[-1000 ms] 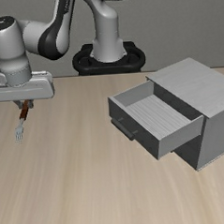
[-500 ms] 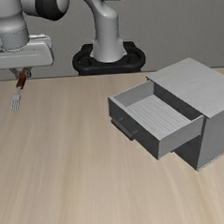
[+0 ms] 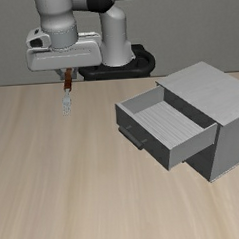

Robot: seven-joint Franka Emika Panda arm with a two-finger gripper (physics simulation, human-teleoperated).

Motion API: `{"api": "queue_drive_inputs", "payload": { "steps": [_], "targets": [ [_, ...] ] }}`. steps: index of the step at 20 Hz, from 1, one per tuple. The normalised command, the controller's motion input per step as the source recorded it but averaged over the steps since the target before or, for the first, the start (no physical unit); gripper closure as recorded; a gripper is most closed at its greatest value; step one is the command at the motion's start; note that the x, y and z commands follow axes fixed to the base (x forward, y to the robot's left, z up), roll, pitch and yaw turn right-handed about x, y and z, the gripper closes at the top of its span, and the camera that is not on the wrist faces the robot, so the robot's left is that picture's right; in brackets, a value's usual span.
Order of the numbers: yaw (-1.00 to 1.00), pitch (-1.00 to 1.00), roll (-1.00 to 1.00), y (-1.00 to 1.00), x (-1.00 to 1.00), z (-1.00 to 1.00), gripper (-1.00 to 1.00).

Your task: Pick up the fork and place it in the top layer of the cabinet

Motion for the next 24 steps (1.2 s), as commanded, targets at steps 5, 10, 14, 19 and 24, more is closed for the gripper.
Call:
{"api": "queue_drive_inputs", "payload": {
  "steps": [5,10,14,19,24],
  "targets": [
    [0.00,0.00,0.00,1.00,0.00,0.00,1.00],
    [0.00,0.00,0.00,1.00,0.00,0.00,1.00],
    [0.00,0.00,0.00,1.00,0.00,0.00,1.00],
    [0.00,0.00,0.00,0.20,0.80,0.00,1.00],
    [0.00,0.00,0.00,0.60,0.40,0.00,1.00]
  ]
}}
